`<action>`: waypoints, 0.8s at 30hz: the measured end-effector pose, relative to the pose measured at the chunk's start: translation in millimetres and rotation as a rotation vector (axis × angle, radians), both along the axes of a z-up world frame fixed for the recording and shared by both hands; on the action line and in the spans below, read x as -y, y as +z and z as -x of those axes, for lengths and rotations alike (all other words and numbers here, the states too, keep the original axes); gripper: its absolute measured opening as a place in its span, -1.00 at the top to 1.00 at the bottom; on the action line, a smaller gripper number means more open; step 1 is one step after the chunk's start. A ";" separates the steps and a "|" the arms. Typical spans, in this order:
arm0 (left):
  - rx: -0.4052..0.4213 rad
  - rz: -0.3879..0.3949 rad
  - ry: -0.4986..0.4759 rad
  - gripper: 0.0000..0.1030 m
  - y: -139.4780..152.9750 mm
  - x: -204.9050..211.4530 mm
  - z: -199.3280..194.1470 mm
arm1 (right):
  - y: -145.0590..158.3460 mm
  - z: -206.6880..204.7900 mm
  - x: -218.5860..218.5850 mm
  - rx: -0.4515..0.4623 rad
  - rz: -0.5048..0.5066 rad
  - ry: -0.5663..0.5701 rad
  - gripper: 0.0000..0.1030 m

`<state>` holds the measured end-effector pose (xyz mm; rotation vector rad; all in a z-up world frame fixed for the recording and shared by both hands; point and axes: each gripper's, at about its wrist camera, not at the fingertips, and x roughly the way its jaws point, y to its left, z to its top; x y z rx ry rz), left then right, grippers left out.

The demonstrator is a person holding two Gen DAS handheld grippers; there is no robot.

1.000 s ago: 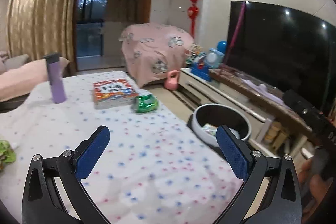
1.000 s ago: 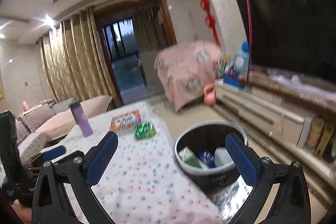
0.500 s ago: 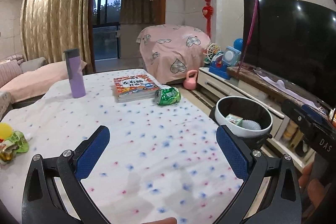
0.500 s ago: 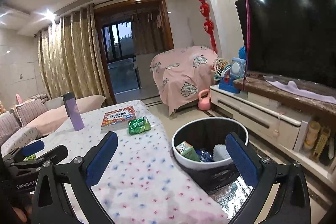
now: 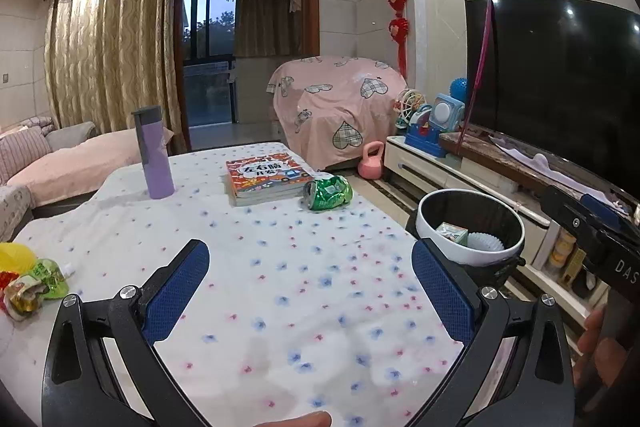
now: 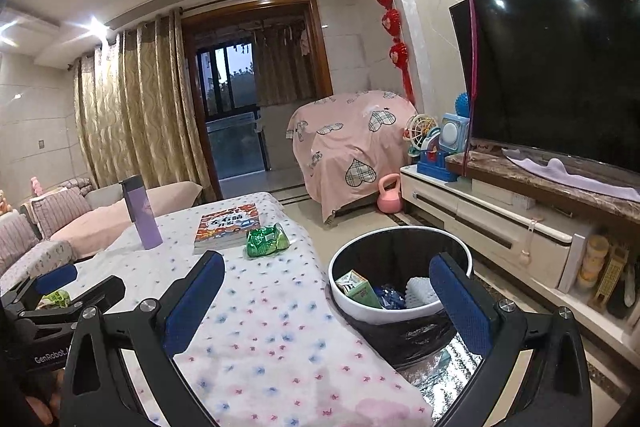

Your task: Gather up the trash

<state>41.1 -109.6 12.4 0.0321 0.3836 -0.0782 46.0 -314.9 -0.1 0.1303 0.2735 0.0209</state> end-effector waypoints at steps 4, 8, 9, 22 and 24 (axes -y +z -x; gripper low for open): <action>0.000 0.000 0.000 -1.00 -0.4 0.0 0.9 | -0.1 0.0 0.5 -0.001 -0.007 0.000 -1.00; -0.004 0.000 0.000 -1.00 -0.5 0.1 0.4 | -0.3 0.3 0.9 -0.006 -0.005 0.002 -1.00; -0.004 0.000 -0.001 -1.00 -0.5 0.2 0.4 | -0.2 0.9 1.4 -0.006 -0.005 0.002 -1.00; -0.006 -0.005 0.007 -1.00 -3.0 -1.0 -1.4 | 1.5 2.2 2.2 -0.005 -0.011 0.003 -1.00; -0.004 -0.002 0.006 -1.00 -2.4 -1.7 -0.8 | 2.3 2.9 2.0 -0.002 -0.009 0.004 -1.00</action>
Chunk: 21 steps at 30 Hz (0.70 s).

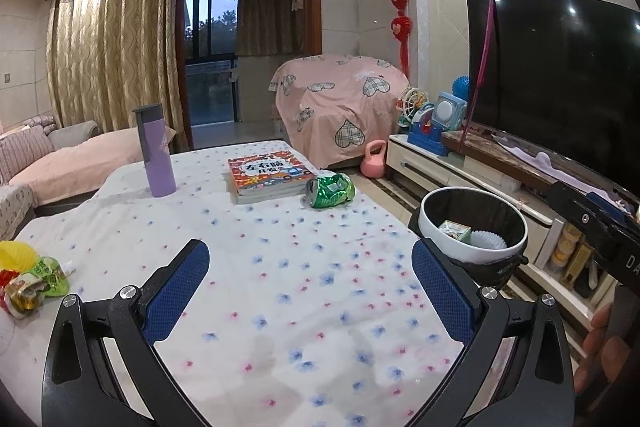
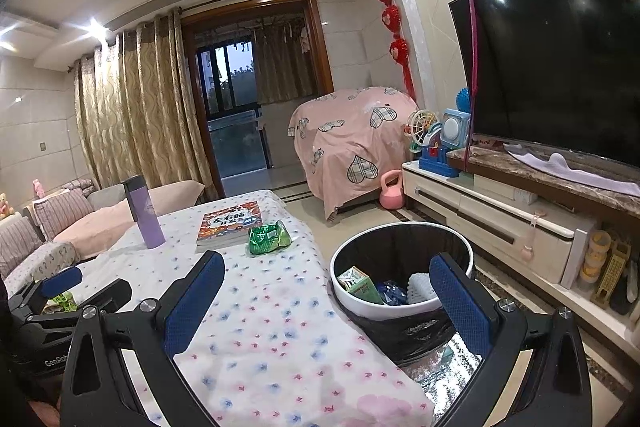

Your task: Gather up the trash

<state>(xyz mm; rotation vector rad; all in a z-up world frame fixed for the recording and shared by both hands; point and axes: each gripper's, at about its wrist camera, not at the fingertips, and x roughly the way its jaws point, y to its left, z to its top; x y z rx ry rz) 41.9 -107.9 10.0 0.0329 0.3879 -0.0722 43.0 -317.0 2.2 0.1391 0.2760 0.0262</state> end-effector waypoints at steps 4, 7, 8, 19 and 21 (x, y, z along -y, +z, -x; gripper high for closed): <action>-0.002 0.001 -0.002 -1.00 0.1 -0.4 -0.4 | 0.4 0.4 -0.6 -0.001 -0.001 0.001 -1.00; -0.005 0.005 -0.002 -1.00 0.5 -0.6 -0.7 | 1.3 0.8 -1.6 -0.001 0.002 0.000 -1.00; -0.004 0.005 -0.002 -1.00 0.8 -0.7 -0.8 | 1.0 0.4 -1.4 -0.002 0.001 0.000 -1.00; -0.006 0.001 -0.004 -1.00 0.5 0.8 -1.3 | 1.8 1.3 -2.3 0.001 0.001 -0.001 -1.00; -0.006 0.001 -0.005 -1.00 0.6 0.7 -1.4 | 1.8 0.8 -2.2 0.000 -0.001 0.001 -1.00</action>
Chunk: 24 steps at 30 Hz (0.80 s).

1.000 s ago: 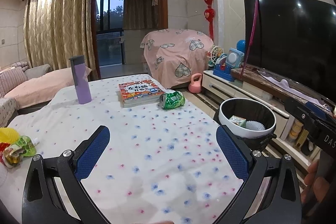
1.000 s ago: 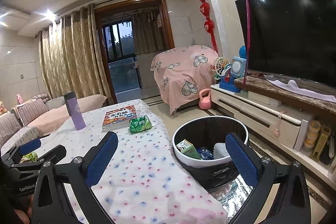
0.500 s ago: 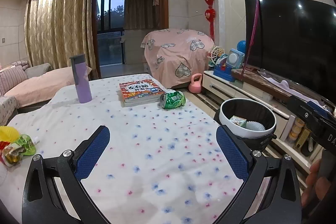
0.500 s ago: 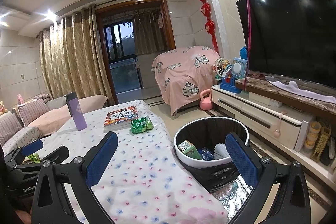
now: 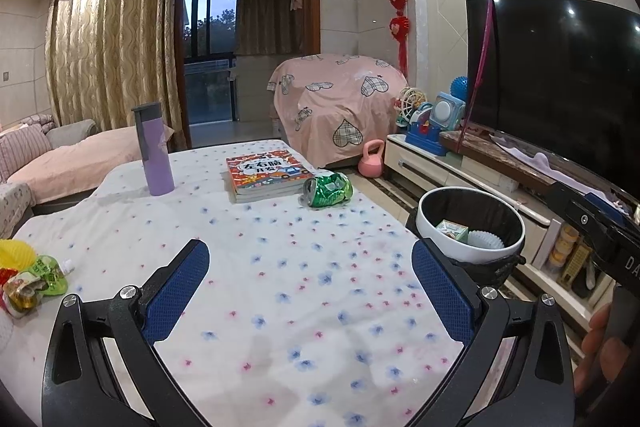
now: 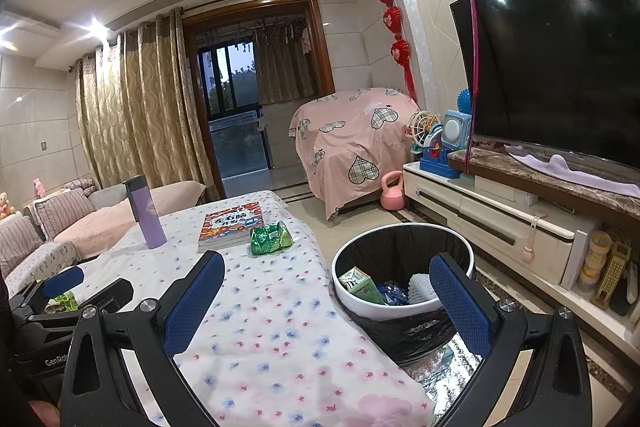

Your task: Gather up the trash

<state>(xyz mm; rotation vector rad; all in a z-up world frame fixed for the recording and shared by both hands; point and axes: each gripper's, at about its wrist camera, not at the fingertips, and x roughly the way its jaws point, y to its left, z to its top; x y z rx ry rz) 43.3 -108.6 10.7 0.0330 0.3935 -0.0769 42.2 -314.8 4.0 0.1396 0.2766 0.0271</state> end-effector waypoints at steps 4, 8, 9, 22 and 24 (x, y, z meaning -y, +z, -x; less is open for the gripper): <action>-0.001 0.000 -0.002 -1.00 -0.4 0.6 -0.5 | -0.2 0.2 0.0 0.000 0.000 -0.001 -1.00; -0.001 -0.001 -0.004 -1.00 -0.8 1.4 -0.1 | -0.1 1.0 -0.9 0.001 -0.001 0.002 -1.00; -0.001 -0.002 -0.004 -1.00 -0.9 1.6 -0.6 | 0.4 1.6 -1.3 0.001 -0.001 0.003 -1.00; -0.003 -0.001 -0.005 -1.00 -1.5 2.6 -0.7 | 0.0 2.3 -3.1 0.000 -0.004 0.005 -1.00; -0.005 -0.002 -0.004 -1.00 -1.5 2.7 -1.1 | -0.3 1.9 -3.1 0.000 -0.005 0.006 -1.00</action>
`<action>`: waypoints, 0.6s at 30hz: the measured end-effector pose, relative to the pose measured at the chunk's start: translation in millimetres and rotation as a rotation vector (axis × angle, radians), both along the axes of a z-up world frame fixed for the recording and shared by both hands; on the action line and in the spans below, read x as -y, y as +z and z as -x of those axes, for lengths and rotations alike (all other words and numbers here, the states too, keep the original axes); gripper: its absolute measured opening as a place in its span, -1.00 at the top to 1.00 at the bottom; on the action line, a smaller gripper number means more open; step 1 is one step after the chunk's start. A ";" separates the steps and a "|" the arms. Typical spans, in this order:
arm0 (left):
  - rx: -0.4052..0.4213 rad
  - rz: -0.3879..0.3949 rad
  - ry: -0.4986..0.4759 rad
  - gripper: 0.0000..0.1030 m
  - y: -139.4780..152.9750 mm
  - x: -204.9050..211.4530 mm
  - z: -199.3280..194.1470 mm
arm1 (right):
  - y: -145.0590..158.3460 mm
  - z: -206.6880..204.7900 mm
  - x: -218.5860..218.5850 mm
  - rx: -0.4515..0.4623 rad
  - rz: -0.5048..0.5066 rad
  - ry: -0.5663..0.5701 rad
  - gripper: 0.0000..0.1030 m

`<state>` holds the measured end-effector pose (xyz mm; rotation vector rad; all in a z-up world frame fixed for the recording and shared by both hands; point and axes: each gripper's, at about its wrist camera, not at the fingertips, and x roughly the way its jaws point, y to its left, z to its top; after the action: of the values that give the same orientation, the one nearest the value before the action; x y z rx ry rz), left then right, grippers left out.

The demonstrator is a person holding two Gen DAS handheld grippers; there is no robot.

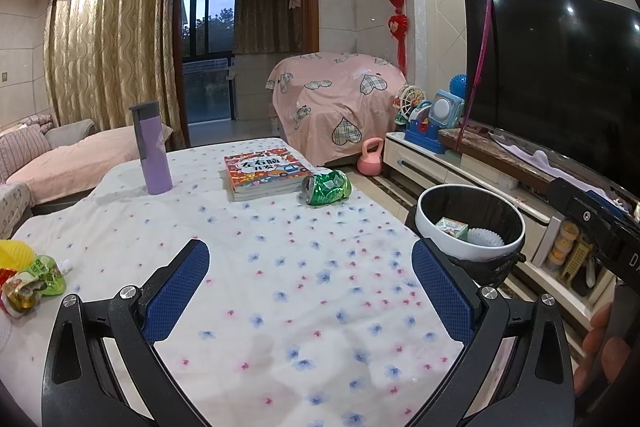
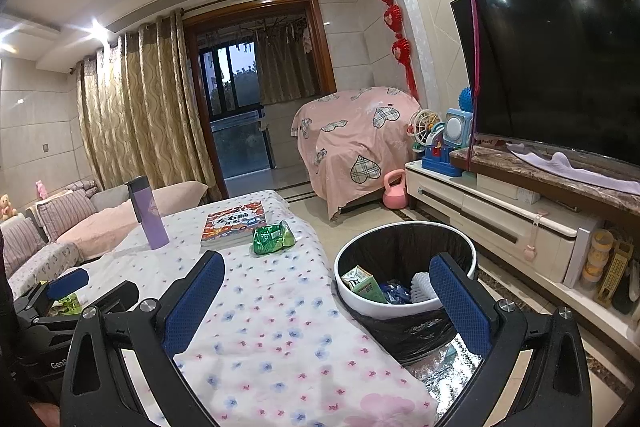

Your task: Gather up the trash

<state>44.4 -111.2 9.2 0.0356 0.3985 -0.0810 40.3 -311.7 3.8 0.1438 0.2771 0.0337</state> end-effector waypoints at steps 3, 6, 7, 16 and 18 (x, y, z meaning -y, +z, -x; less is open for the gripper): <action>-0.002 -0.001 -0.002 -1.00 -1.4 0.4 -0.1 | -0.1 -0.1 0.0 -0.001 -0.001 0.001 -1.00; -0.004 -0.001 -0.003 -1.00 -2.2 0.6 -0.5 | -0.3 0.9 -0.6 -0.004 -0.006 0.001 -1.00; -0.004 -0.001 -0.003 -1.00 -2.6 0.7 -0.7 | -0.4 1.2 -0.7 -0.004 -0.006 0.000 -1.00; -0.008 -0.003 -0.008 -1.00 -7.1 0.1 -1.7 | -0.3 1.3 -0.3 -0.004 -0.008 0.002 -1.00; -0.008 -0.003 -0.009 -1.00 -6.9 0.1 -1.6 | -0.4 1.2 -0.7 -0.003 -0.009 0.001 -1.00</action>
<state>46.0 -111.3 2.2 0.0404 0.4060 -0.0894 39.1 -311.0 3.3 0.1527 0.2805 0.0353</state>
